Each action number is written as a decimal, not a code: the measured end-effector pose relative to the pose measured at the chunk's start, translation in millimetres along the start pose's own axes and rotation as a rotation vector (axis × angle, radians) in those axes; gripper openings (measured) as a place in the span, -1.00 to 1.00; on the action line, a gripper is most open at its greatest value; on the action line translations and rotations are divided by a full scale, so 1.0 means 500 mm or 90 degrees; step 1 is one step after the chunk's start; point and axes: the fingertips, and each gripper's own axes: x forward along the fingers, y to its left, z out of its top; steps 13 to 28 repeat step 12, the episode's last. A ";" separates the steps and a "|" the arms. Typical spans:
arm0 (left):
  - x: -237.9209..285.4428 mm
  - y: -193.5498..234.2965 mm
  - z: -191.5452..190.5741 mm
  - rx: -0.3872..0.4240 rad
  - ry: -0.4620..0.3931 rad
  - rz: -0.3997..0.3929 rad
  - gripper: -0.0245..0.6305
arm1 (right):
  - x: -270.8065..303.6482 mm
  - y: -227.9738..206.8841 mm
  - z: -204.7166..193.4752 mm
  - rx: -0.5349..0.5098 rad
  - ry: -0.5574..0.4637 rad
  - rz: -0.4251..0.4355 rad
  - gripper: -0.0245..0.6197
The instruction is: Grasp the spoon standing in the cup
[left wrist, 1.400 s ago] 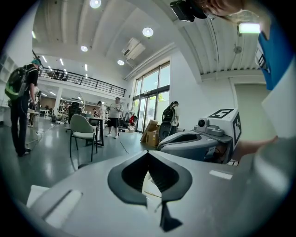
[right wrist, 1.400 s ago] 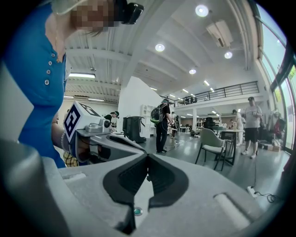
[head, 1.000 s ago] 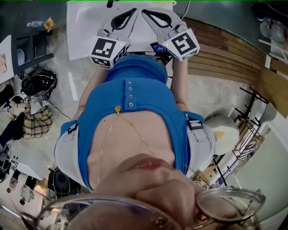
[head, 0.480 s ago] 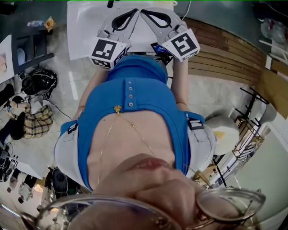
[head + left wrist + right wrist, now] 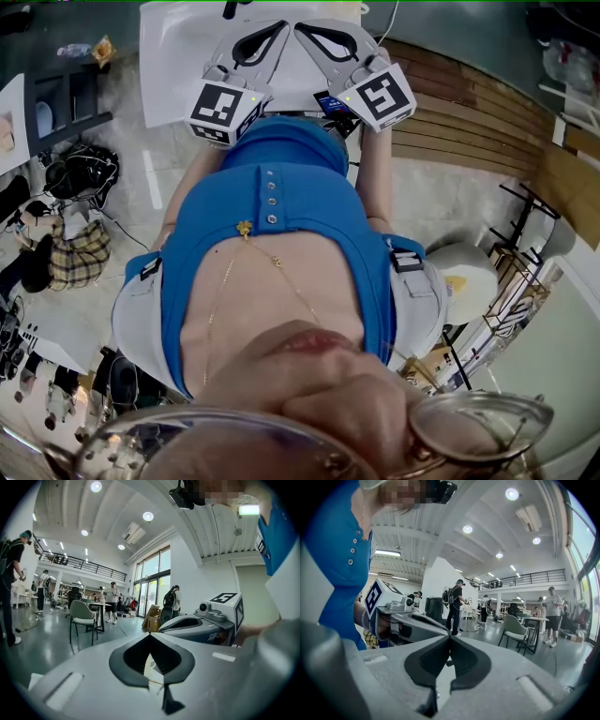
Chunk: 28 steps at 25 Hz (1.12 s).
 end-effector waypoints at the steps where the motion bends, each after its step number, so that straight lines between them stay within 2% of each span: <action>1: 0.000 0.000 -0.001 0.000 0.001 0.000 -0.93 | 0.000 0.000 -0.001 -0.001 -0.001 0.000 -0.92; 28: 0.001 -0.002 0.005 0.003 -0.003 -0.001 -0.93 | -0.004 -0.002 -0.001 -0.006 0.003 -0.001 -0.92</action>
